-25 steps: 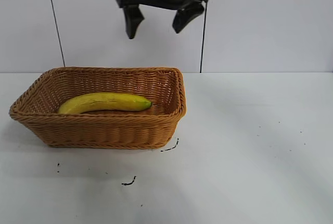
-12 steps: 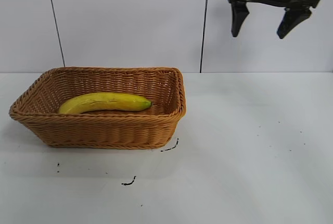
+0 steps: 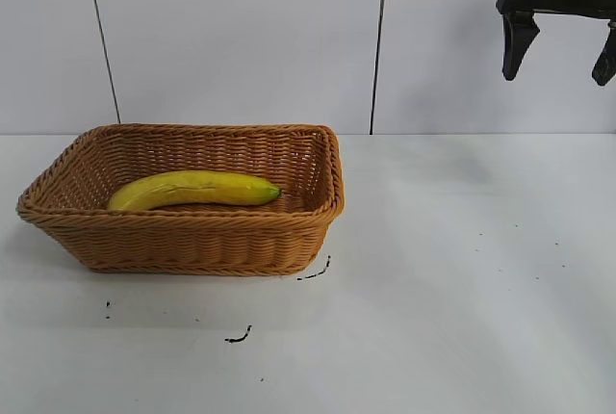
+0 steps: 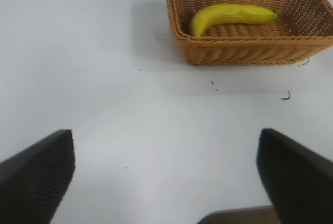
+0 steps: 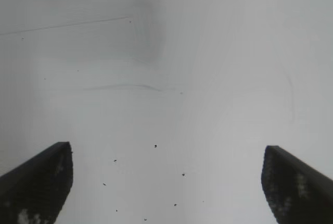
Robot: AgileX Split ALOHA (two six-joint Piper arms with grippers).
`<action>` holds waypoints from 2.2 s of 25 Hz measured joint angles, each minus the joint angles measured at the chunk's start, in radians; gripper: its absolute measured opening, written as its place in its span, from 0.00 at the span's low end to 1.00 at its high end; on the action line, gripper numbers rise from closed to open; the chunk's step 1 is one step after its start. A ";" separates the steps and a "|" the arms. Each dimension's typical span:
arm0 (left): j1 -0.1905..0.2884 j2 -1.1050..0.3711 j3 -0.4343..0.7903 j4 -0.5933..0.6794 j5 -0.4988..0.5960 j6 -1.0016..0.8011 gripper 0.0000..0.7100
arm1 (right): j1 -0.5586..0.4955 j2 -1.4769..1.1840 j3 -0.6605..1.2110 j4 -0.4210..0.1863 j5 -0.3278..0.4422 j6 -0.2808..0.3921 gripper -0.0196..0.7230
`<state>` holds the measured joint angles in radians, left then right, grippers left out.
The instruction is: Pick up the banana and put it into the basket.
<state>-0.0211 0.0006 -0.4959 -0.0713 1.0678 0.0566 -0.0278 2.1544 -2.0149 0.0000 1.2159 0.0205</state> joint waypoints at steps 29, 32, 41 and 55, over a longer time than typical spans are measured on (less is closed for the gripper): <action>0.000 0.000 0.000 -0.001 0.000 0.000 0.97 | 0.000 -1.157 1.261 0.019 -0.027 -0.041 0.95; 0.000 0.000 0.000 -0.001 0.000 0.000 0.97 | 0.000 -1.321 1.398 0.020 -0.092 -0.041 0.95; 0.000 0.000 0.000 -0.001 0.000 0.000 0.97 | 0.000 -1.802 1.518 0.023 -0.189 -0.041 0.95; 0.000 0.000 0.000 -0.001 0.000 0.000 0.97 | 0.002 -2.057 1.519 0.023 -0.195 -0.041 0.95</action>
<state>-0.0211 0.0006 -0.4959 -0.0721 1.0678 0.0566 -0.0254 0.0973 -0.4960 0.0231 1.0204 -0.0208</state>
